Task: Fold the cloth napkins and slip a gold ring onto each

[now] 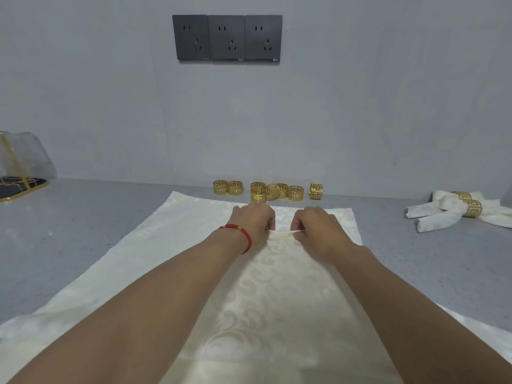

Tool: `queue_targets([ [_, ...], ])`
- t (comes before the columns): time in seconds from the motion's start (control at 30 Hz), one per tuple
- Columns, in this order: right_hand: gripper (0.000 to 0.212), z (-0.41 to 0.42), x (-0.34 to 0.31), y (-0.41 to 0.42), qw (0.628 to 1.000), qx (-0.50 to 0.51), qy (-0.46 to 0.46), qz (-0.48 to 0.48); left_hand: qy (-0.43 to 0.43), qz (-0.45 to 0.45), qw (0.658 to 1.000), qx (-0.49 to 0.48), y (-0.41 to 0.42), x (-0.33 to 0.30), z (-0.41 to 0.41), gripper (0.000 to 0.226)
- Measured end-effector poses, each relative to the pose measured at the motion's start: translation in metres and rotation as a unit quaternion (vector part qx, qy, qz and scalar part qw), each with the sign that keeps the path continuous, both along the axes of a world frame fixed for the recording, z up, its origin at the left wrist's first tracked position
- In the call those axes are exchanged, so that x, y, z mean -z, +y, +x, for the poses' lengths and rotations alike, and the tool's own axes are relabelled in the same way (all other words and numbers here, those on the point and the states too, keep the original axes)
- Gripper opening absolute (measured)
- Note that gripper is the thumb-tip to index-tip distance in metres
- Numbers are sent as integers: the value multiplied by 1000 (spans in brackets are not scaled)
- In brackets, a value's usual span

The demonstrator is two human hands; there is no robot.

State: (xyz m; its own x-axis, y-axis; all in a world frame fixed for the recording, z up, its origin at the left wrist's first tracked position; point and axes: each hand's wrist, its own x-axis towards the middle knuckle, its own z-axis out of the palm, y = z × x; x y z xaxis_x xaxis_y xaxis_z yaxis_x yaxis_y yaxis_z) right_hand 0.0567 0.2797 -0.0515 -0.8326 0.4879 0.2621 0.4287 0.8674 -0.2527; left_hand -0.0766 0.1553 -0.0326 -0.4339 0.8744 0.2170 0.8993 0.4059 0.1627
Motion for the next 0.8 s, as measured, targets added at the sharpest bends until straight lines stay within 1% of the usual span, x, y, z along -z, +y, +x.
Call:
queue_targets([
  [0.07,31,2,0,2,999,-26,-25,23,34,-26,999,33,-3,-2,1,28],
  [0.17,36,6,-3,2,994,-48,-80,59,63,-53,994,78,-10,-5,0,31],
  [0.2,34,7,-5,-1,991,-53,-93,75,69,-60,992,87,-12,-4,-2,31],
  [0.23,27,8,-6,-4,992,-51,-88,75,60,-63,992,89,-15,-4,-2,32],
  [0.27,17,9,-6,-6,995,-43,-70,64,36,-59,994,87,-18,-3,-3,33],
  [0.3,14,10,-4,-6,998,-34,-39,34,4,-44,996,79,-22,-2,-2,34],
  [0.37,17,11,4,-4,999,-22,14,-26,-68,15,997,44,-25,1,-3,32],
  [0.43,18,11,8,-4,999,-16,15,-37,-127,88,988,-2,-26,6,-5,28],
  [0.47,18,11,8,-4,999,-13,6,-29,-136,102,985,-12,-25,8,-6,28],
  [0.57,15,13,8,-5,999,-13,-5,30,-82,56,995,3,-21,11,-6,23],
  [0.7,10,17,8,-12,981,-39,-40,184,-17,5,1000,7,-21,6,-1,14],
  [0.73,13,18,7,-15,975,-42,-45,213,7,-10,1000,12,-22,4,1,12],
  [0.8,28,22,7,-20,962,-58,-51,261,49,-33,998,36,-24,1,2,14],
])
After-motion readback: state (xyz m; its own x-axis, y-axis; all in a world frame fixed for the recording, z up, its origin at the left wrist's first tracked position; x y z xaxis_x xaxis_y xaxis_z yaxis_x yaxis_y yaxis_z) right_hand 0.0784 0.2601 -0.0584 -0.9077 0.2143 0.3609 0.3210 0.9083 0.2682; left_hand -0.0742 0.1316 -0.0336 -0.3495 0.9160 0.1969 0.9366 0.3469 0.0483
